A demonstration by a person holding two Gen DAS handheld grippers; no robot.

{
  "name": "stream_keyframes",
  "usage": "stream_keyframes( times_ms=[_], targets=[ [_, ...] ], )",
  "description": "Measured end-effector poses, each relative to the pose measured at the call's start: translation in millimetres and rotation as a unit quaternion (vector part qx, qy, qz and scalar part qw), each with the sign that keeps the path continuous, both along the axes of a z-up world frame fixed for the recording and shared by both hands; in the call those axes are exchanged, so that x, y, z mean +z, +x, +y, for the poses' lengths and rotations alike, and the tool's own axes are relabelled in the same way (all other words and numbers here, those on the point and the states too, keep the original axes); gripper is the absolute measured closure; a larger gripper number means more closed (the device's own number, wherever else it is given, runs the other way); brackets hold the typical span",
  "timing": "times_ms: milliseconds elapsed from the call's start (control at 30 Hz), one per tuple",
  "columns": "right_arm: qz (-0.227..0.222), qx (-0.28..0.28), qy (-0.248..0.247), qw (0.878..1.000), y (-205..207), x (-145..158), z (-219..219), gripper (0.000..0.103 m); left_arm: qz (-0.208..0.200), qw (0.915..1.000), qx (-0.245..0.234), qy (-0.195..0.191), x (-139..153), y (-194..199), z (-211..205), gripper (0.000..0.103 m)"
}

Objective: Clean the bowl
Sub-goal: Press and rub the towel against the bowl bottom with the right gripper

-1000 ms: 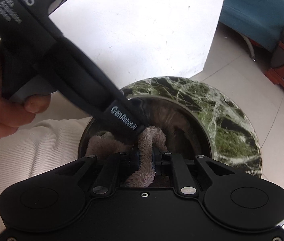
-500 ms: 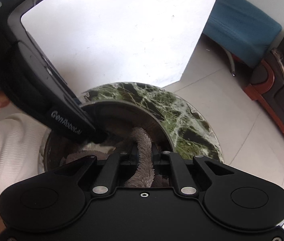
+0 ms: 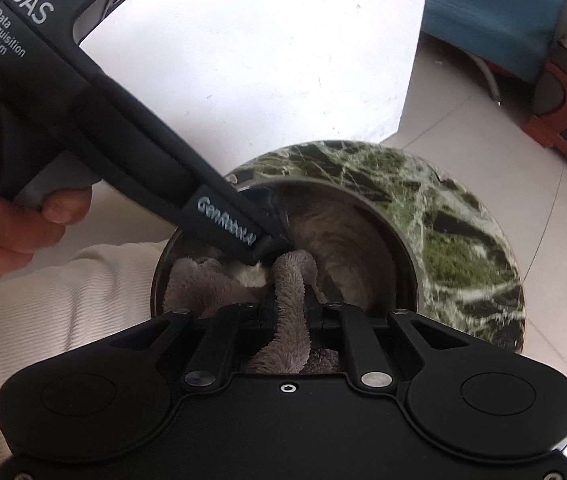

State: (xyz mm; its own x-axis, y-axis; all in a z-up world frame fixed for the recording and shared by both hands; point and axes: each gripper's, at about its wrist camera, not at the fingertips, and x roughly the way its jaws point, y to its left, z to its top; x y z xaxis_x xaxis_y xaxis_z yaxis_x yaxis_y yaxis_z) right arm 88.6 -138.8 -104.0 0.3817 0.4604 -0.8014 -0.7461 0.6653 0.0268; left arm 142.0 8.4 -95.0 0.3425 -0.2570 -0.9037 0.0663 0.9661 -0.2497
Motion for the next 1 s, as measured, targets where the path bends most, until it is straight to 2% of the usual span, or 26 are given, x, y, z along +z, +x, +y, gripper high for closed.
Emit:
stream_keyframes(
  times_ms=[200, 500, 733, 867, 1000],
  targets=[
    [-0.047, -0.006, -0.025, 0.999, 16, 6, -2, 0.091, 0.000, 1.0000, 0.001, 0.003, 1, 0, 0, 0.084],
    [-0.036, -0.023, -0.036, 0.998, 4, 4, -17, 0.091, -0.003, 1.0000, 0.000, 0.007, 2, -2, -2, 0.084],
    [-0.011, -0.014, -0.017, 1.000, -6, 3, -12, 0.089, -0.006, 0.9999, -0.003, 0.008, 1, -2, -4, 0.084],
    [-0.018, 0.005, -0.018, 1.000, -3, -1, 0, 0.089, -0.006, 0.9999, -0.006, 0.007, 1, -1, -3, 0.084],
    [-0.036, -0.004, -0.033, 0.999, 10, -4, 1, 0.089, -0.009, 0.9999, -0.010, 0.008, 1, -1, -4, 0.084]
  ],
)
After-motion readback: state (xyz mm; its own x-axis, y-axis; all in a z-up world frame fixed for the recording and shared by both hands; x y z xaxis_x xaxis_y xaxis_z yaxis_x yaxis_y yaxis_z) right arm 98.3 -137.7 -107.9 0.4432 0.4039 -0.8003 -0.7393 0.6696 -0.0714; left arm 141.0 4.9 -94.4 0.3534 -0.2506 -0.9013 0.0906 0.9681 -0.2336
